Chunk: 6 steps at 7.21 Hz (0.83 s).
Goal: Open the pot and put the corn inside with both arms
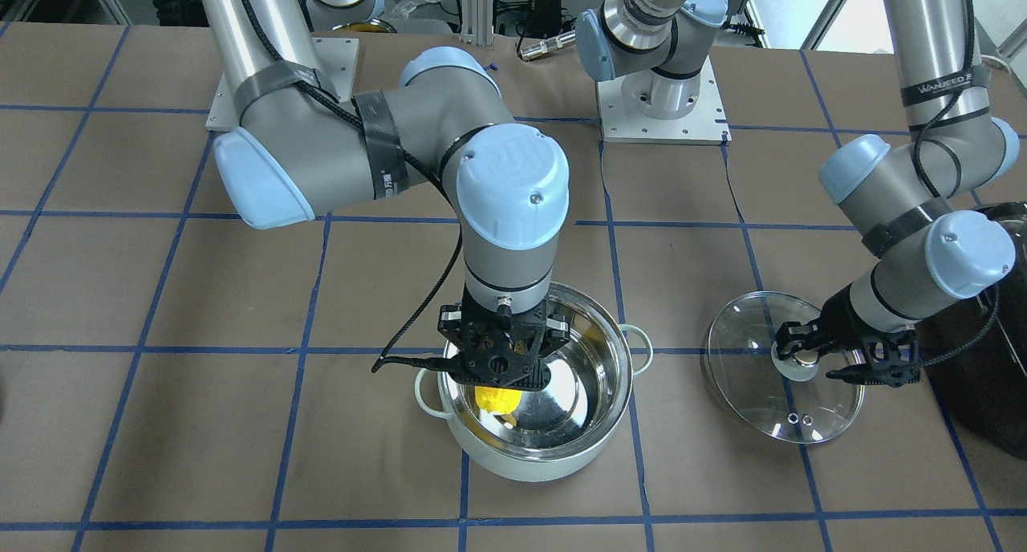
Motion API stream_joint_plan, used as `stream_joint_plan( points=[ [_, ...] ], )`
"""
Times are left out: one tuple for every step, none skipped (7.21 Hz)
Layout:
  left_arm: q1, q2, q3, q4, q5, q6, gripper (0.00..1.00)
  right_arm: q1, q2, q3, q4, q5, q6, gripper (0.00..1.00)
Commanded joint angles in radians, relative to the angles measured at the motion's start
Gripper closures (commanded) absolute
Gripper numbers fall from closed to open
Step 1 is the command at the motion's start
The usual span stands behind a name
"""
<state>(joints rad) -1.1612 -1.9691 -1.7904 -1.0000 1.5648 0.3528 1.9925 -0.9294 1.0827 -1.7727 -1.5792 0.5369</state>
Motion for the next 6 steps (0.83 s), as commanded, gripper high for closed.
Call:
stream_joint_plan(
  points=[
    [0.005, -0.008, 0.003, 0.000, 0.006, 0.005, 0.40, 0.017, 0.040, -0.032, -0.002, 0.001, 0.006, 1.00],
    [-0.003, 0.002, 0.008, -0.003, 0.006, -0.005, 0.06, 0.028, 0.056, -0.030, -0.004, 0.024, -0.011, 1.00],
    [-0.018, 0.021, 0.014, -0.015, 0.006, -0.012, 0.00, 0.044, 0.073, -0.029, -0.017, 0.030, -0.029, 1.00],
    [-0.046, 0.048, 0.017, -0.040, 0.008, -0.043, 0.00, 0.051, 0.075, -0.023, -0.031, 0.033, -0.053, 0.96],
    [-0.076, 0.091, 0.035, -0.095, 0.008, -0.075, 0.00, 0.051, 0.072, 0.002, -0.037, 0.031, -0.073, 0.50],
    [-0.104, 0.120, 0.086, -0.199, 0.008, -0.089, 0.00, 0.051, 0.073, 0.023, -0.066, 0.031, -0.081, 0.46]
  ],
)
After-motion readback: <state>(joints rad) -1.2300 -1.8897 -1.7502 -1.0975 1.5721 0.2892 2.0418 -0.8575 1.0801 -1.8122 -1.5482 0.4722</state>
